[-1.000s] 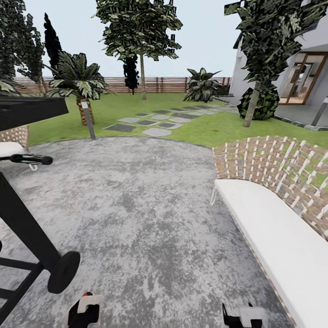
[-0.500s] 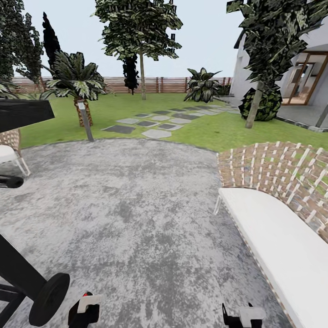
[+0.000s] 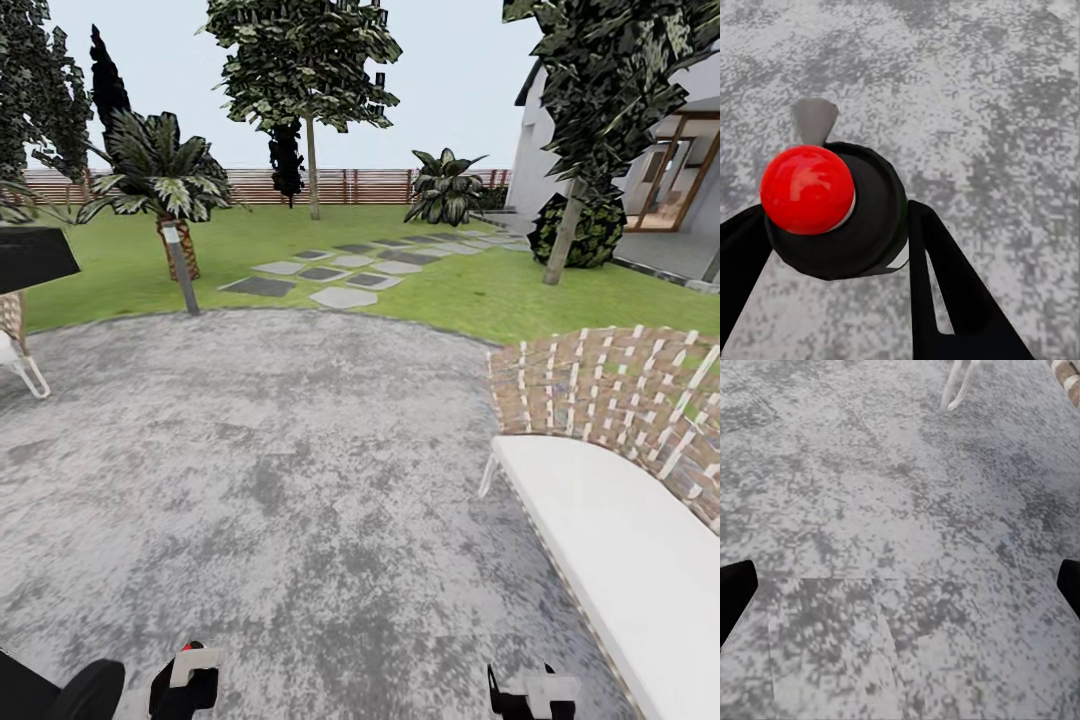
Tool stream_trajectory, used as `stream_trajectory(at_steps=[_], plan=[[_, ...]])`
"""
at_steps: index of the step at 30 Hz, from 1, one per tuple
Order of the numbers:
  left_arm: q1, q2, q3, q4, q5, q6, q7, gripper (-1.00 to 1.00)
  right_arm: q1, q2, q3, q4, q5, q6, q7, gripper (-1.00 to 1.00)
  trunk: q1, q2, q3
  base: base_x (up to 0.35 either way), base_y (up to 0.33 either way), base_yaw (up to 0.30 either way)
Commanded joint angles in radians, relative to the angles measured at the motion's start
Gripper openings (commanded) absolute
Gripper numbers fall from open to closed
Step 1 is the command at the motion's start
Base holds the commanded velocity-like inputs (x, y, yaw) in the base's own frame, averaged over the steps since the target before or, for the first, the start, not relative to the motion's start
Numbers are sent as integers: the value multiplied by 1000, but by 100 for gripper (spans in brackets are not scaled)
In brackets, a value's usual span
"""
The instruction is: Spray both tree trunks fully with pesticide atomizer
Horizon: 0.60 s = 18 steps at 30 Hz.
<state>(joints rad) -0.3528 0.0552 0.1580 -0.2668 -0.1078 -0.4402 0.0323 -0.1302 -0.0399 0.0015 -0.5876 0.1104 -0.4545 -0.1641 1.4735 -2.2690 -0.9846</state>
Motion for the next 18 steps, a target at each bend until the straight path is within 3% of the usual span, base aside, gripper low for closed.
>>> stream_trajectory(at_steps=[1,18], plan=[[0,0,0,0,0,0,0,-100,0,0,0,0,0,0,0,100,0,0,0,340,0,0],[0,0,0,0,-1,2,0,-100,0,0,0,0,0,0,0,100,0,0,0,340,0,0]])
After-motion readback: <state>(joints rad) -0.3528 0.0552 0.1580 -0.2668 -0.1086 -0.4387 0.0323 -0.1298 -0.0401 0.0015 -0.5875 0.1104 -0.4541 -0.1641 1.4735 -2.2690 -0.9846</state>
